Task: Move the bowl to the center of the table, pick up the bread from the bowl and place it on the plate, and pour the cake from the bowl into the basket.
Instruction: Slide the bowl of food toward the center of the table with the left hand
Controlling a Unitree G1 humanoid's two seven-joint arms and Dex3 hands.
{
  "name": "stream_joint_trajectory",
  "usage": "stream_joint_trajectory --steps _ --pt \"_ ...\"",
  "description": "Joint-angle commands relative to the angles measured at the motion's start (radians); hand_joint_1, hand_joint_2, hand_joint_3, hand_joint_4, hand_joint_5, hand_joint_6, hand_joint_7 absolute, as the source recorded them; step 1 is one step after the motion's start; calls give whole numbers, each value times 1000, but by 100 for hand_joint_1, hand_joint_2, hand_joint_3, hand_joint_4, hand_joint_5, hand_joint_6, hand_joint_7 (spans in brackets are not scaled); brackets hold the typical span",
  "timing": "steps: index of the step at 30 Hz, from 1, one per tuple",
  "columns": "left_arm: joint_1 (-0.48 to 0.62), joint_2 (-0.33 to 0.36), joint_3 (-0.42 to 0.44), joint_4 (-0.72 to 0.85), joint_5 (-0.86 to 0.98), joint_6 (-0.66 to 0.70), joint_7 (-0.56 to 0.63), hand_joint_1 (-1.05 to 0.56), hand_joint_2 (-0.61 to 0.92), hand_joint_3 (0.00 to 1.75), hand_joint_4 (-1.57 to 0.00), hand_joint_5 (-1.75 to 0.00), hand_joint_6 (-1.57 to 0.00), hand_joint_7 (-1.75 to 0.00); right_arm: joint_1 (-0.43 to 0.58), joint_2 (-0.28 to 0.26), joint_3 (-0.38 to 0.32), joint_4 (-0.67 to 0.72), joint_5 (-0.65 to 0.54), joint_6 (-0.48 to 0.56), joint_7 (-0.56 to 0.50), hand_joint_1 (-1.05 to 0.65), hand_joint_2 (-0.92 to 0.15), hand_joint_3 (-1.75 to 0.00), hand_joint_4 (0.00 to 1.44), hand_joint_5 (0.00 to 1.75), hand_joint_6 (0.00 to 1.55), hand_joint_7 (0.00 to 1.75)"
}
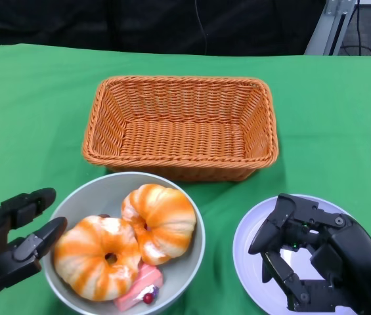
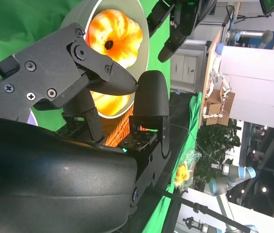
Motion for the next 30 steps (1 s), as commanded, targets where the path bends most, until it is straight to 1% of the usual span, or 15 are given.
stream_joint_trajectory --steps 1,7,10,15,19,25,30 --pt "-12 10 -6 -11 -22 9 -15 -66 92 56 -2 -1 0 0 1 -9 -5 -8 -4 -4 -5 -14 -58 -106 73 165 70 134" --pt "-9 -1 -10 -19 -41 10 -10 -67 92 55 -2 -1 0 0 1 -7 -1 -11 -5 6 -7 -14 -58 -106 73 165 71 133" --pt "-10 5 -21 -23 -50 10 -14 -67 92 55 -2 -1 0 0 -2 -8 1 -7 -7 1 -6 -14 -58 -106 72 165 71 133" --pt "-12 -2 -30 -28 -59 21 -2 -67 92 54 -5 -2 0 0 -6 -6 5 -2 -12 -5 -7 -14 -58 -106 72 166 70 133" --pt "-13 12 -46 -34 -56 20 -18 -66 92 57 -3 -1 0 0 -4 -4 9 -8 -20 0 -11 -15 -59 -105 71 165 70 133" --pt "-15 23 -72 -42 -44 25 -12 -71 92 52 -5 -2 0 0 0 -1 13 -15 -27 -1 -18 -15 -58 -105 71 166 71 135" --pt "-23 23 -86 -56 -48 49 -5 -68 92 50 -4 -2 0 0 -3 -2 12 -11 -20 -4 -13 -15 -58 -105 71 166 70 135"
